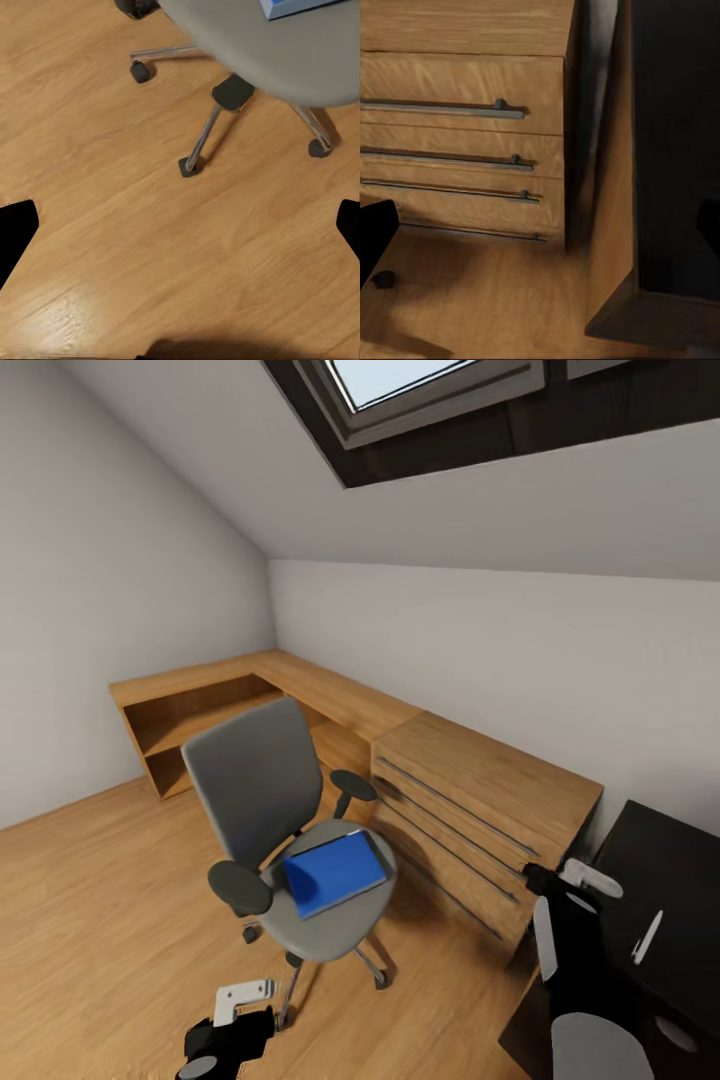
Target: In the bedroom, organize the workspace by keeping the computer under the desk, ensuring the monitor is on the desk, placing the keyboard on the desk next to the monitor, placing the mouse on the desk next to the keyboard, moving the folder from the swivel chair onto the desk next to the mouse, stacking the notebook on top of the folder with the pen on top of the notebook, and positioning the swivel chair next to the desk.
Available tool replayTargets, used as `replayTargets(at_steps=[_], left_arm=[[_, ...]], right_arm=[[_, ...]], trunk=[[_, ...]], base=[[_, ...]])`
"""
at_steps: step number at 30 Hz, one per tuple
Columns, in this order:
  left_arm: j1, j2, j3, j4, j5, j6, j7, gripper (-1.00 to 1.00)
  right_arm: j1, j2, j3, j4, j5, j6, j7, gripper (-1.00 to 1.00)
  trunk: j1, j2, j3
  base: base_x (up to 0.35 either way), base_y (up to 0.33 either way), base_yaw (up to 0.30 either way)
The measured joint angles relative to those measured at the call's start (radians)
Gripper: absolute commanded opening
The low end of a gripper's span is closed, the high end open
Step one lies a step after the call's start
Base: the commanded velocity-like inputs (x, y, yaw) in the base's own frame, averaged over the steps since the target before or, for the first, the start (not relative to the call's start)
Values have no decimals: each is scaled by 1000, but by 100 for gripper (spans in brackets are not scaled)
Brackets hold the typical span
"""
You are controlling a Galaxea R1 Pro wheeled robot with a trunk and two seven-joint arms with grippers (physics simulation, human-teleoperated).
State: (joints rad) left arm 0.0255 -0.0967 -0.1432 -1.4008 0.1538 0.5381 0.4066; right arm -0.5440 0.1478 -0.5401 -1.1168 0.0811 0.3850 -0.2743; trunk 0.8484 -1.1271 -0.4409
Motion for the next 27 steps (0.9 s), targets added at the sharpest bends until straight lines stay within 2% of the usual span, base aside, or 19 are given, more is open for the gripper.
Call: replayTargets(at_steps=[3, 7, 9, 10, 12, 17, 20, 27], left_arm=[[0, 0, 18, 0, 1, 0, -1, 100], [-1, 0, 43, -1, 1, 0, 0, 100], [-1, 0, 82, -3, 1, 0, -1, 100], [-1, 0, 102, -4, 2, 0, -1, 100], [-1, 0, 117, -6, 3, 0, -2, 100], [0, 0, 125, -8, 3, -2, -2, 100], [0, 0, 127, -11, 3, -17, -2, 100], [-1, 0, 128, -12, 3, -85, -1, 100]], right_arm=[[0, 7, 39, 32, 9, -1, -1, 100], [0, 11, 159, 105, 16, -4, -3, 100], [0, 11, 212, 132, 18, -5, -3, 100], [0, 11, 229, 148, 18, -5, -4, 100], [0, 11, 259, 177, 21, -8, -4, 100], [0, 11, 325, 216, 25, -39, -3, 100], [0, 11, 349, 246, 26, -58, -3, 100], [0, 11, 354, 253, 27, -62, -2, 100]], trunk=[[0, 0, 0], [0, 0, 0], [0, 0, 0], [0, 0, 0], [0, 0, 0], [0, 0, 0], [0, 0, 0], [-1, 0, 0]], base=[[0, 0, 277], [0, 0, 278], [0, 0, 279], [0, 0, 279], [0, 0, 279], [4, 3, 279], [155, 97, 279], [273, 159, 279]])
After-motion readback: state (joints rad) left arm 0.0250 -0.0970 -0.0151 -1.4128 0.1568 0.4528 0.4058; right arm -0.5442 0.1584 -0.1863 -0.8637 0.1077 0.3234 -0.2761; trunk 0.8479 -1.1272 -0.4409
